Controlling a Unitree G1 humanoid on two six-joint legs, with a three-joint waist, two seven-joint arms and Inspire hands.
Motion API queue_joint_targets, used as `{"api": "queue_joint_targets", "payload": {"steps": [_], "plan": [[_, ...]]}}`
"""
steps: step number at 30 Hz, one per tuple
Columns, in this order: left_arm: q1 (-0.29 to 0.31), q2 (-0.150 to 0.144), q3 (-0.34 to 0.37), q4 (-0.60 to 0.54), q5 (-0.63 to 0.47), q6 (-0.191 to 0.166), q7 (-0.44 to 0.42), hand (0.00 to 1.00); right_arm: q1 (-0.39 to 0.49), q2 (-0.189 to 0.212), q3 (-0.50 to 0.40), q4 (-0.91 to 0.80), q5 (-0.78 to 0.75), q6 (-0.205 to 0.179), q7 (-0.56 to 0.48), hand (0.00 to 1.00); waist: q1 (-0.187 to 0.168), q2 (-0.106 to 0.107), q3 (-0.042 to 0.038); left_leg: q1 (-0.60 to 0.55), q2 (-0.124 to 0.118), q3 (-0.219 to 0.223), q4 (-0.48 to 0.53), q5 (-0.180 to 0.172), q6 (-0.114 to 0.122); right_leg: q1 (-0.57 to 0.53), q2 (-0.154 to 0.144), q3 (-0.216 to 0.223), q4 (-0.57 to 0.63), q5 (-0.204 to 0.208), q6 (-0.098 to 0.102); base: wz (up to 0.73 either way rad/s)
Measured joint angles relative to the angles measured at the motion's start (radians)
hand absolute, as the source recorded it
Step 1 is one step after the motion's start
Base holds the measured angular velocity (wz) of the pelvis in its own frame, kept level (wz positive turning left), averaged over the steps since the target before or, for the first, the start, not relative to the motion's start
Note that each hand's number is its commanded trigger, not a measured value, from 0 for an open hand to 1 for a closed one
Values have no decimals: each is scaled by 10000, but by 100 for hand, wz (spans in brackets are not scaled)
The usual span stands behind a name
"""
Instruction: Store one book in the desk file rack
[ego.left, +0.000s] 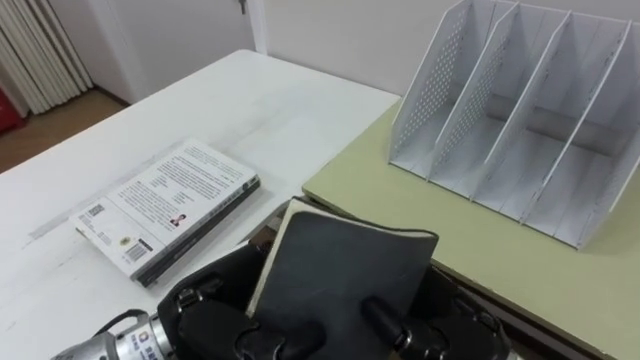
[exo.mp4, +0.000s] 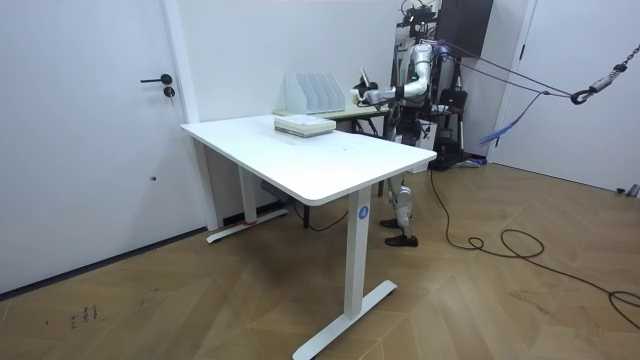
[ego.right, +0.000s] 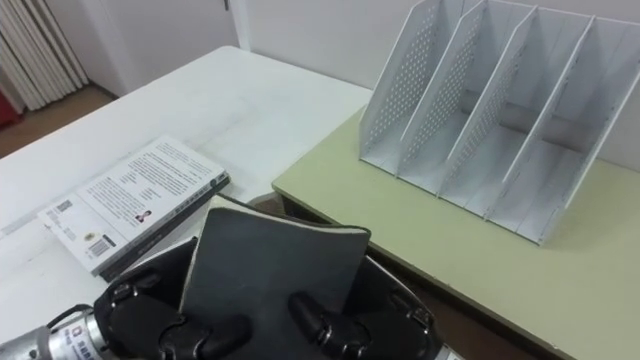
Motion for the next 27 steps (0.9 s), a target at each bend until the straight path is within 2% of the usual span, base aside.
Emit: {"api": "queue_joint_targets", "payload": {"steps": [5, 13, 17, 21, 27], "plan": [[1, -2, -2, 404, 4, -6, 149, 0, 0, -129, -22, -1, -46, 301, 92, 100, 5, -7, 1, -10, 0, 12, -2, -1, -2, -56, 5, 13, 31, -1, 0, 0], [1, -4, -4, 880, 5, -7, 295, 0, 1, -186, -22, -1, -86, 415, 128, 100, 18, -21, -11, 151, 1, 16, 2, -1, -3, 122, 1, -11, 37, 0, -1, 0], [1, -4, -3, 1095, 34, -11, 300, 0, -26, -175, -27, -1, -362, 413, 131, 100, 131, -63, -37, 185, 1, -12, -2, -2, -3, 154, 1, -27, 56, -2, 0, 0], [1, -22, 5, 1312, 682, -34, 324, 0, -26, -139, -101, 0, -811, 411, 131, 100, 264, -99, -41, 192, 0, -17, 12, -1, -3, 119, -11, -19, 148, -16, -18, 0], [55, -352, 6, 1912, 1024, -241, 517, 0, -21, -136, -420, 23, -1437, 407, 115, 100, 368, -203, 18, 194, -1, -17, 24, -1, -4, 121, -16, -3, 166, -36, -28, 0]]}}
